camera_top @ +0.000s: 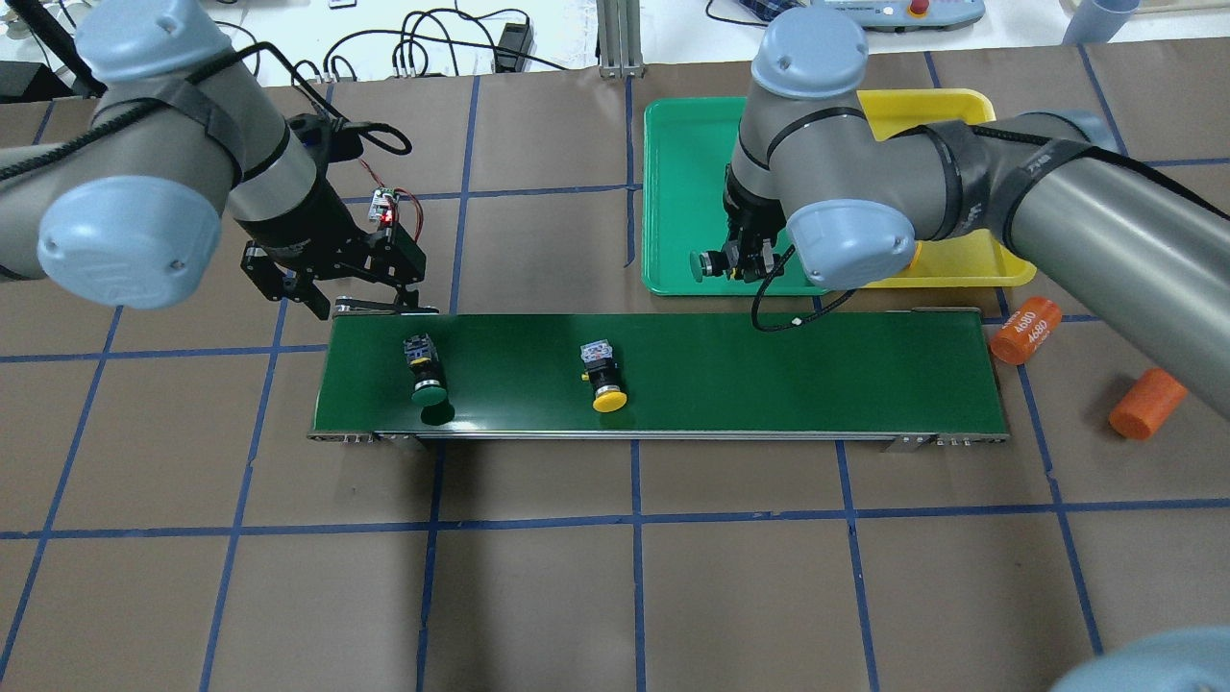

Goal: Sort buttons by color to trays
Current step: 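Carry green-capped button into green tray with right gripper while left gripper lifts away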

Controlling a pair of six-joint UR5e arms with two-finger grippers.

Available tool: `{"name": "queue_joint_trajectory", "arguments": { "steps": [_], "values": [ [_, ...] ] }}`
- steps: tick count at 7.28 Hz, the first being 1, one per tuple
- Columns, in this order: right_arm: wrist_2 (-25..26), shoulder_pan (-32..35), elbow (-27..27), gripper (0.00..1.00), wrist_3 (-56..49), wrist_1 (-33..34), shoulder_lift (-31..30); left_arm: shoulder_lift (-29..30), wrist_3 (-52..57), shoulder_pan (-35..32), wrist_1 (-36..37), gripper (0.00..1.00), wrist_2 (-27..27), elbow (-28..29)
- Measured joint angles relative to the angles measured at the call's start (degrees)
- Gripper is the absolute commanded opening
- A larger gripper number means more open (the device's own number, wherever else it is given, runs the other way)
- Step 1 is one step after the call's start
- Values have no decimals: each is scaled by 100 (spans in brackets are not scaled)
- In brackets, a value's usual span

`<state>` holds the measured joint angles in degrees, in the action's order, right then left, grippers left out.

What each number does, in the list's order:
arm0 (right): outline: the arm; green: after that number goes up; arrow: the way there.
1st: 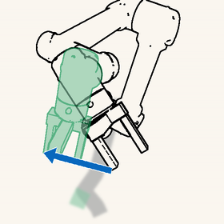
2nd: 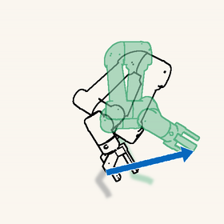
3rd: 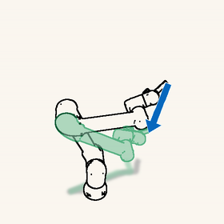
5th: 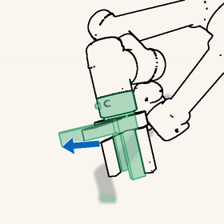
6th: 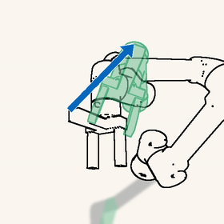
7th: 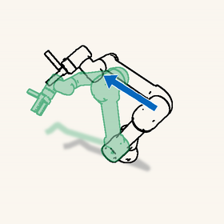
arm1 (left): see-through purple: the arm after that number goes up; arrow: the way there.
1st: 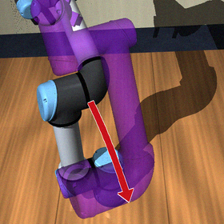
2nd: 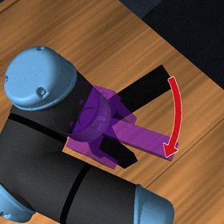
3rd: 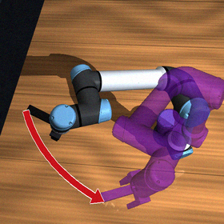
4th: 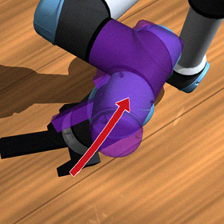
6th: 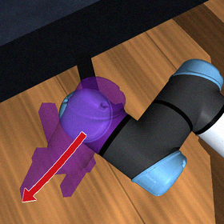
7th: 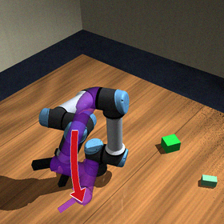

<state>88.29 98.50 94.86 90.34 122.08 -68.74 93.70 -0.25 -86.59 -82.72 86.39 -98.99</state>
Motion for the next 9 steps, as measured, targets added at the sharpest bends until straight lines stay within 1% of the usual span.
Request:
{"name": "queue_joint_trajectory", "arguments": {
  "steps": [1,2,3,4,6,7,9],
  "values": [
    [5,-150,-367,0,-138,5,345,-61,-76,-3,-386,100,102,314],
    [13,-246,-676,0,-249,9,667,-104,-107,-4,-749,100,320,587],
    [18,-306,-897,69,-324,37,967,-124,-113,14,-1013,100,486,799],
    [35,-339,-981,100,-350,135,1167,-147,-106,40,-1131,100,548,929],
    [103,-349,-975,100,-463,496,1264,-232,-148,6,-1163,100,559,900],
    [99,-360,-978,100,-736,548,1220,-272,-210,-65,-1147,100,563,883],
    [58,-383,-971,100,-1689,359,960,-386,-359,-211,-1122,100,557,881]
  ]
}}
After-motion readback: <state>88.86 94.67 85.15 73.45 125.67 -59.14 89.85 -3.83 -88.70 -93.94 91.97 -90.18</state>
